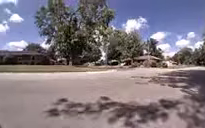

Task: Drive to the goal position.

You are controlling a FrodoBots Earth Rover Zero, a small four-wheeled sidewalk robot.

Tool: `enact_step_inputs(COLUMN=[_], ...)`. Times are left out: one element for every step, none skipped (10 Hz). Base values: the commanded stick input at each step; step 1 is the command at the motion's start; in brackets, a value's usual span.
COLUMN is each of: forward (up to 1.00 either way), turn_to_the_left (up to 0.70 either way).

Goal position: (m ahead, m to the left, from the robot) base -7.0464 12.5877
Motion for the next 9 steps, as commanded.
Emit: enact_step_inputs(forward=[0.00, 0.00, 0.00, 0.00, 0.00, 0.00, 0.00, 0.00, 0.00], turn_to_the_left=[0.85, 0.85, 0.85, 0.85, 0.85, 0.85, 0.85, 0.85, 0.85])
